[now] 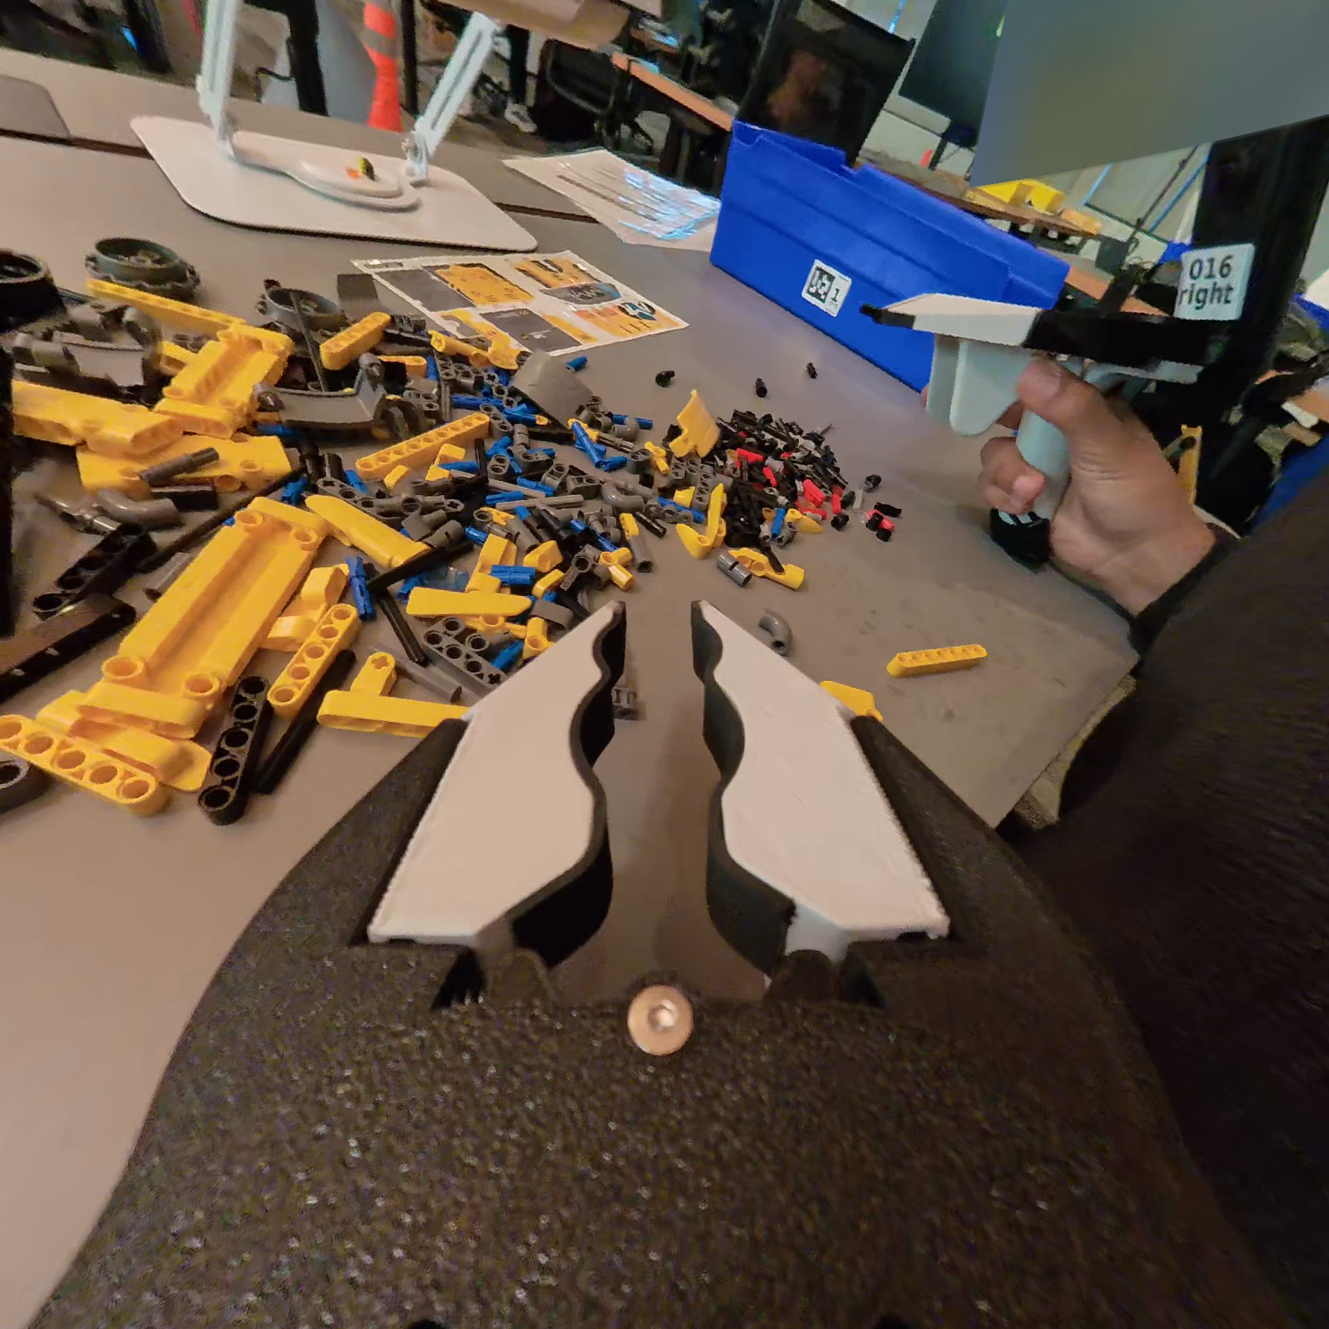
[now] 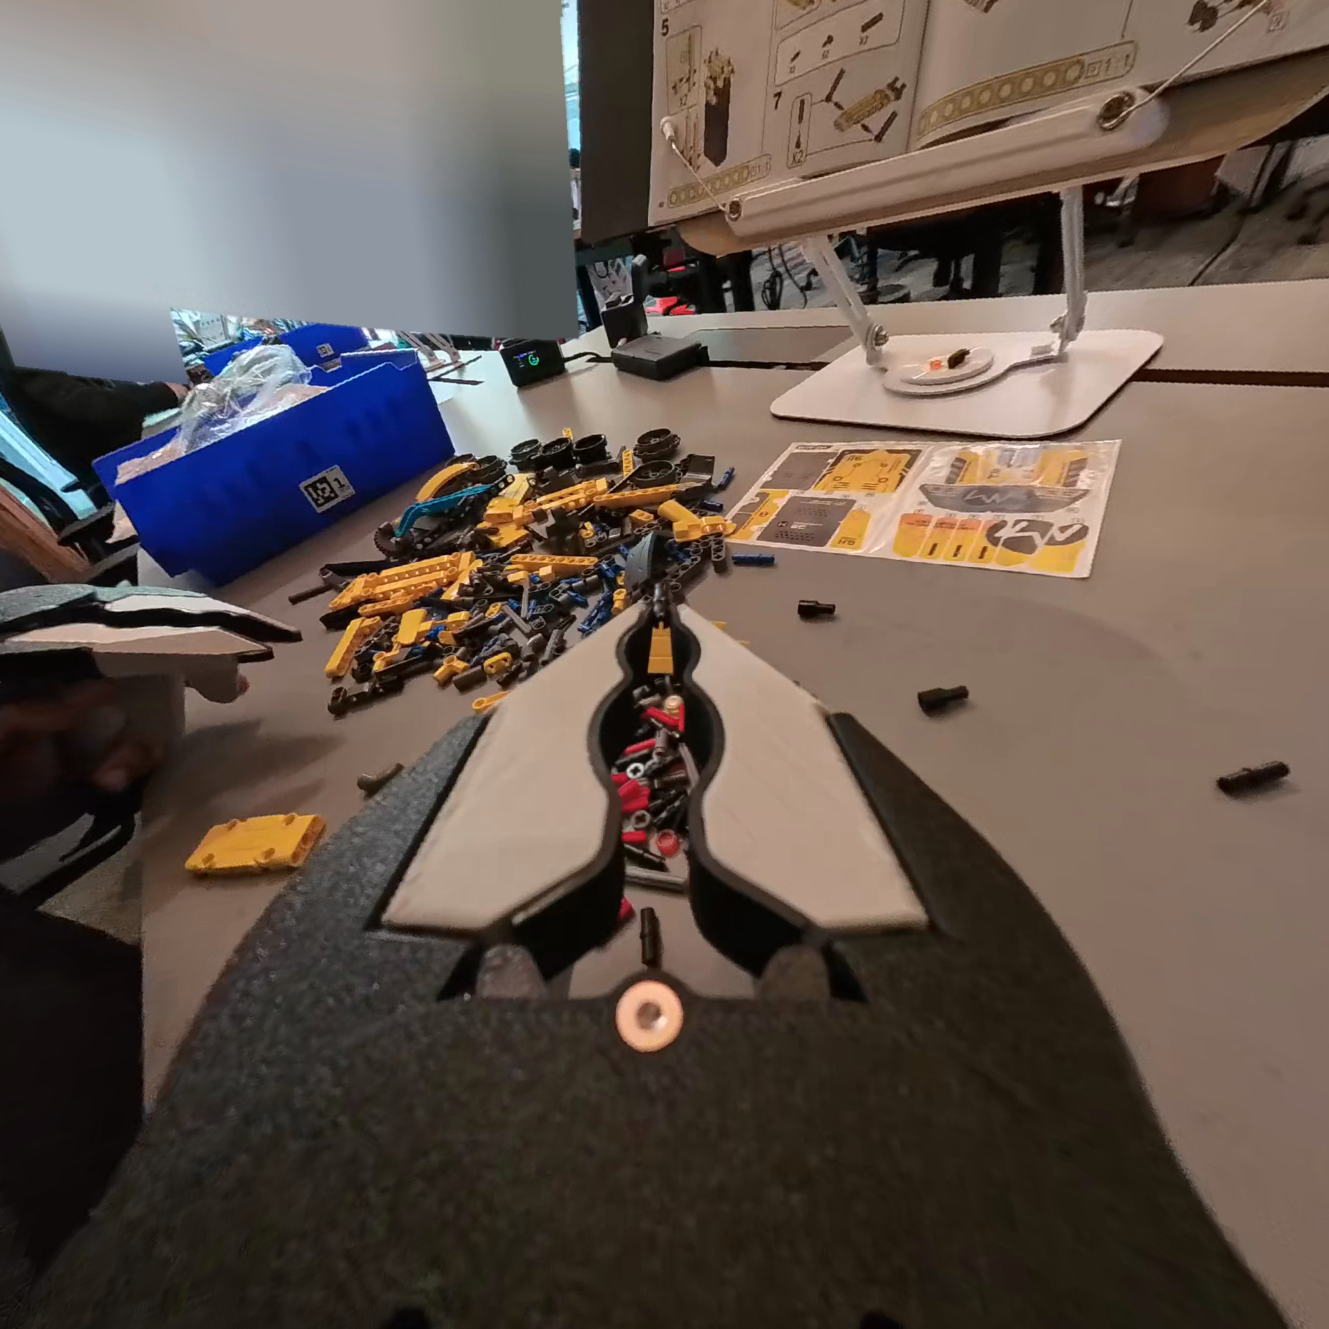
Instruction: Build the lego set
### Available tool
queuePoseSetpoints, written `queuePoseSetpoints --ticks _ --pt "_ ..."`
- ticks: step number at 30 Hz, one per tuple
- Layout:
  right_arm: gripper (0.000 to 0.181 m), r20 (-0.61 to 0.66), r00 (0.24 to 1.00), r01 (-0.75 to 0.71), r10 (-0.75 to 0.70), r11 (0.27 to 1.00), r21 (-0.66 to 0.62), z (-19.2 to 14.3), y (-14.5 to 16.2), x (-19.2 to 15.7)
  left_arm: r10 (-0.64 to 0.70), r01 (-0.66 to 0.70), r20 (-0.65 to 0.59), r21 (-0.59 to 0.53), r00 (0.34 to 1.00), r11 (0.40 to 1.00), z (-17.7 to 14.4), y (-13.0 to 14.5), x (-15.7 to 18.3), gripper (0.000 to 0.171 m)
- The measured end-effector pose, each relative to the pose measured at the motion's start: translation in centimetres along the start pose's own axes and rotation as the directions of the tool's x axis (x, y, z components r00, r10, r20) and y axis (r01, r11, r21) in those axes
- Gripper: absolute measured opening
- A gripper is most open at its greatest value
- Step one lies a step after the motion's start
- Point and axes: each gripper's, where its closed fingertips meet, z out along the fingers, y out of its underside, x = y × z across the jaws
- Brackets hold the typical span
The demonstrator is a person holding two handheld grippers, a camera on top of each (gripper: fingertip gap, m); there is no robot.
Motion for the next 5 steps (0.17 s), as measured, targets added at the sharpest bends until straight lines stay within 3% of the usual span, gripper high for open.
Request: queuePoseSetpoints --ticks 5 --pt "0.004 -0.005 1.000 -0.012 0.012 1.000 0.016 -0.15 -0.16 0.04 -0.021 0.016 -0.094 -0.056 0.995 0.998 0.39 0.55 0.95 0.017"
